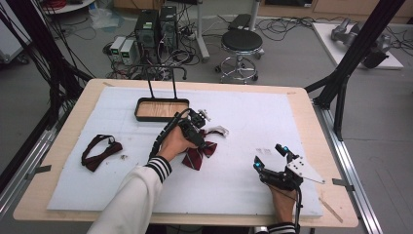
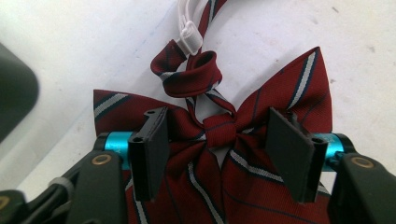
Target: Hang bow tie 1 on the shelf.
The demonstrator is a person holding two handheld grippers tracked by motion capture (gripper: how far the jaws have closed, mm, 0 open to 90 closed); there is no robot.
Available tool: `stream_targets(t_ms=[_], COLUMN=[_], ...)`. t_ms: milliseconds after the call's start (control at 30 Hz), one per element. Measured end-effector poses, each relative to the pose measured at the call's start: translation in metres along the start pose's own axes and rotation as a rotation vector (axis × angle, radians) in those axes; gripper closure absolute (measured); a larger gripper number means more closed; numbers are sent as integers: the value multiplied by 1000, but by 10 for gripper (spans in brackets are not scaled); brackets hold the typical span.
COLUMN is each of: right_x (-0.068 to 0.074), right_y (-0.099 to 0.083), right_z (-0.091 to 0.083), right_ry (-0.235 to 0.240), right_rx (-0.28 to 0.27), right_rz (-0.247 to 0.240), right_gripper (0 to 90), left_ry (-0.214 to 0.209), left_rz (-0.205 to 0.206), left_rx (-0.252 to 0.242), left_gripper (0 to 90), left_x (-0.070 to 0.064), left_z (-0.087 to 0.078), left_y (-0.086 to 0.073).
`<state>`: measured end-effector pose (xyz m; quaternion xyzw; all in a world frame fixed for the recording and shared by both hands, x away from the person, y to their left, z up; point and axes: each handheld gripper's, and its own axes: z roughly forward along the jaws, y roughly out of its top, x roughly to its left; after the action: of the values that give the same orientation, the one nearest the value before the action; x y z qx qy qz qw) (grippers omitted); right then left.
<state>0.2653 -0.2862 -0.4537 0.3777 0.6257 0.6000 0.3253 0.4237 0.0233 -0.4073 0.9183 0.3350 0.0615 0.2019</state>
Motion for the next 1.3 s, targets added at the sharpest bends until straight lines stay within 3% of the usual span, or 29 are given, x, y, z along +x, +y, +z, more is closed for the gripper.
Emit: stream_targets(t_ms=[233,400,567,833,1133,1300], right_x=[0,0,0,0,-1,0], right_y=[0,0,0,0,0,0], right_z=[0,0,0,0,0,0], right_ry=[0,0,-1,-1,0,0], right_rx=[0,-2,-3,0,-1,0], right_rz=[2,-4,-6,-1,2,1], right_gripper=[88,88,88,88,88,88], left_ry=[-5,-2,-4,8,22,43], left_rz=[-24,-8,-16,5,28,41], left_rx=[18,41,36,42,-2,-52], left_gripper=[484,559,641,670,680,680], left_x=[1,0,1,-1,-2,0], left_z=[3,5,5,4,1,-7], left_y=[2,2,1,2,-3,-6])
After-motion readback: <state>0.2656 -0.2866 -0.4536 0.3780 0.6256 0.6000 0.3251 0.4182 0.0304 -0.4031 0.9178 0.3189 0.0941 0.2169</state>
